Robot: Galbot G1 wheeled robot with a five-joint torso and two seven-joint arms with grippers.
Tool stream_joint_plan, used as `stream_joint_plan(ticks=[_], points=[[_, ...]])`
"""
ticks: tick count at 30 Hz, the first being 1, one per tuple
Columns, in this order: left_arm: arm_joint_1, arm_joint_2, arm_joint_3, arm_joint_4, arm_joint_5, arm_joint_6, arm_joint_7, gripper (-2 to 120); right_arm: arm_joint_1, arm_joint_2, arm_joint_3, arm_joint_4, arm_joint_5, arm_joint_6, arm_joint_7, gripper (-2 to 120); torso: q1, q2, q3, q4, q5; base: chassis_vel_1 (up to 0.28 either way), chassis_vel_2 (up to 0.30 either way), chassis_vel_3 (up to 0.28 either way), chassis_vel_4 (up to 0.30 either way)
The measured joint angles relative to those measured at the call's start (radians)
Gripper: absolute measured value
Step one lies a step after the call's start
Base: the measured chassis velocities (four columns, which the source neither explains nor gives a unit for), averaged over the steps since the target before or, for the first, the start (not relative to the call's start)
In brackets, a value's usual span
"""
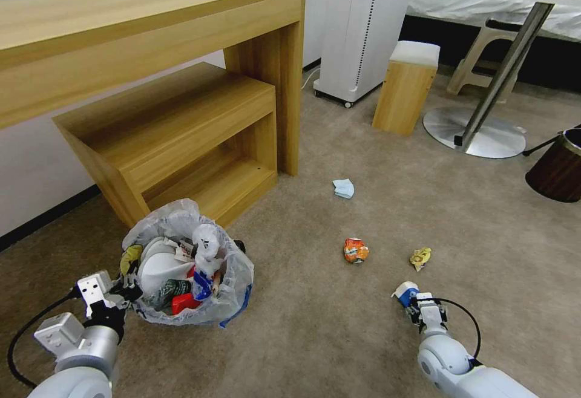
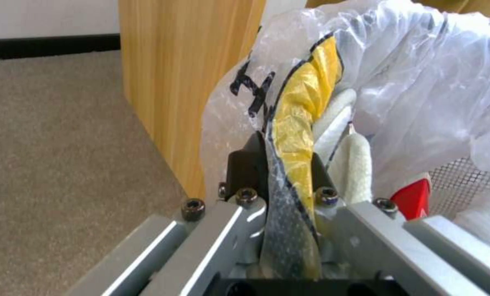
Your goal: Pick up the trash bin and place the garbage on the floor into it.
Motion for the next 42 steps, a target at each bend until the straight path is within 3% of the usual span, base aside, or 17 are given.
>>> stream_joint_plan(ticks=[14,20,22,24,26,28,30,32,35,40,42], points=[[0.001,0.005,0.003,-0.001,-0.001,0.0,-0.002,3,0.01,0.018,0.016,-0.091,-0.053,0.064,-0.042,0,0.0,0.0,0.0,0.0001,0.0002,0.0,0.0,0.0,0.0],[0.001,0.007,0.003,0.001,-0.001,0.0,-0.002,3,0.01,0.015,0.026,-0.073,-0.047,0.1,-0.069,0,0.0,0.0,0.0,-0.0003,0.0003,0.0,0.0,0.0,0.0],[0.0,0.013,0.001,0.008,0.0,0.0,-0.003,3,0.016,0.004,0.042,-0.029,-0.032,0.207,-0.137,0,0.0,0.0,0.0,-0.0001,0.0002,0.0,0.0,0.0,0.0],[-0.001,0.014,0.0,0.009,0.0,0.0,-0.003,3,0.016,0.001,0.045,-0.017,-0.029,0.228,-0.149,0,0.0,0.0,0.0,0.0,0.0002,0.0,0.0,0.0,0.0],[-0.003,0.021,-0.001,0.013,-0.003,0.0,-0.004,3,0.022,-0.024,0.067,0.077,0.011,0.307,-0.218,0,0.0,0.0,0.0,-0.0001,-0.0001,0.0,0.0,0.0,0.0],[-0.003,0.022,-0.001,0.014,-0.004,0.0,-0.004,3,0.026,-0.029,0.069,0.1,0.022,0.315,-0.227,0,0.0,0.0,0.0,-0.0002,0.0,0.0,0.0,0.0,0.0],[-0.006,0.025,-0.001,0.015,-0.005,0.003,-0.005,3,0.092,-0.067,0.053,0.247,0.097,0.362,-0.289,0,0.0,0.0,0.0,-0.0002,-0.0002,0.0,0.0,0.0,0.0],[-0.006,0.025,-0.001,0.015,-0.006,0.004,-0.005,3,0.123,-0.077,0.037,0.288,0.125,0.372,-0.31,0,0.0,0.0,0.0,-0.0001,-0.0003,0.0,0.0,0.0,0.0],[-0.002,0.021,0.002,0.011,-0.001,0.009,-0.006,3,0.33,-0.101,-0.077,0.428,0.244,0.418,-0.377,0,0.0,0.0,0.0,0.0002,-0.0002,0.0,0.0,0.0,0.0],[0.002,0.016,0.004,0.005,0.005,0.012,-0.006,3,0.491,-0.097,-0.191,0.455,0.289,0.468,-0.444,0,0.0,0.0,0.0,0.0003,-0.0004,0.0,0.0,0.0,0.0],[0.004,0.013,0.005,0.001,0.008,0.014,-0.006,3,0.597,-0.079,-0.3,0.465,0.323,0.523,-0.524,0,0.0,0.0,0.0,-0.0001,-0.0003,0.0,0.0,0.0,0.0]])
